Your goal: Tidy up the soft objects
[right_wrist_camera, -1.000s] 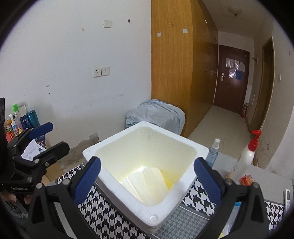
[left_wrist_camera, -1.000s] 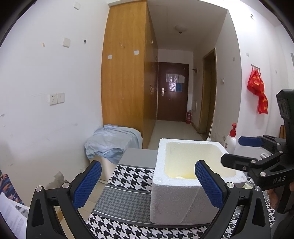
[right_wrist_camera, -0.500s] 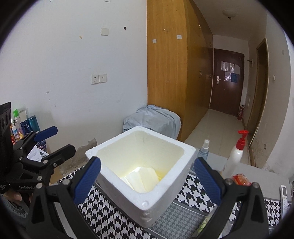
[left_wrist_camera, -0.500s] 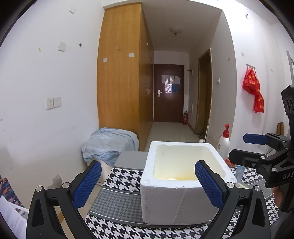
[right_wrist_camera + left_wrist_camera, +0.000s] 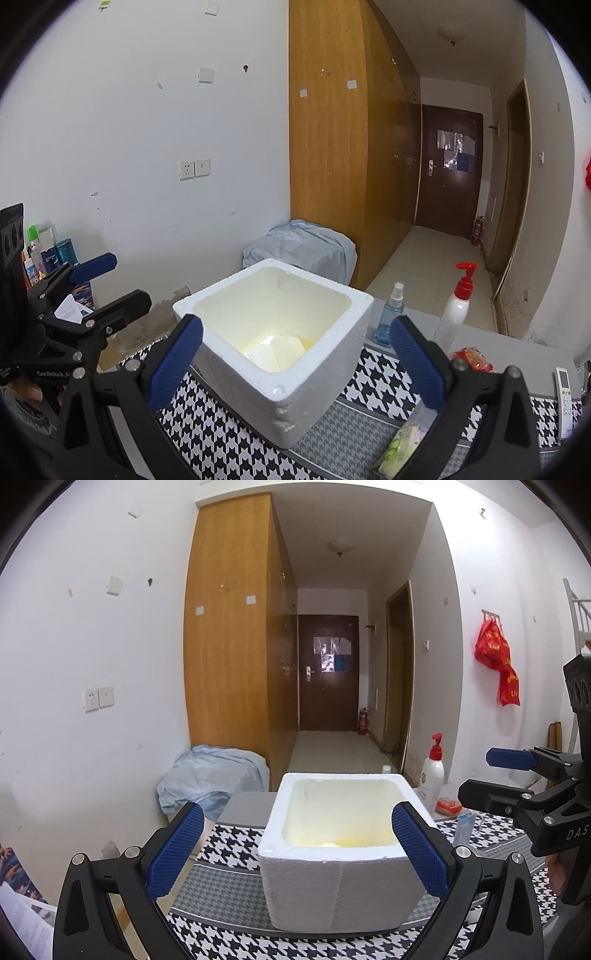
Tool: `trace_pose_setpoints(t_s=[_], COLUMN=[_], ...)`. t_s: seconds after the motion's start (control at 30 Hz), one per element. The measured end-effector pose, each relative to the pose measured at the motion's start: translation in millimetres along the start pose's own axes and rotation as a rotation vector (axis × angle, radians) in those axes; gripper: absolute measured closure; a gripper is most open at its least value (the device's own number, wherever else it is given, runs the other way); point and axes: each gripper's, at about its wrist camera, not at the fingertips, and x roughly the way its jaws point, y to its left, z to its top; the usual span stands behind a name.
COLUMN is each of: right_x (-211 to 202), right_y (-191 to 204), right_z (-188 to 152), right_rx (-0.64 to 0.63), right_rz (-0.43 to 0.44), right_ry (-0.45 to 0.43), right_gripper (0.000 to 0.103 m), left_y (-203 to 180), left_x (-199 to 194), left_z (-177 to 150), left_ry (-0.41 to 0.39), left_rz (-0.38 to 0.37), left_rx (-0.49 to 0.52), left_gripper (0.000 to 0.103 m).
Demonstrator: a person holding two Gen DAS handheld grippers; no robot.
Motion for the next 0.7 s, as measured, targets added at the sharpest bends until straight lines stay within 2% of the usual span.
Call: trace_pose_setpoints(t_s=[0.7], right_x=[-37], right_y=[-14], right_z=[-24], right_rx=[0.017], right_rz=[-0.061], right_ry=[-0.048], right_gripper=[0.001], left_y=[-25], left_x=[-16], left_z=[-5], left_ry=[-0.036], left_rz=[-0.077], left_rx=[0.019], left_gripper=[0.001])
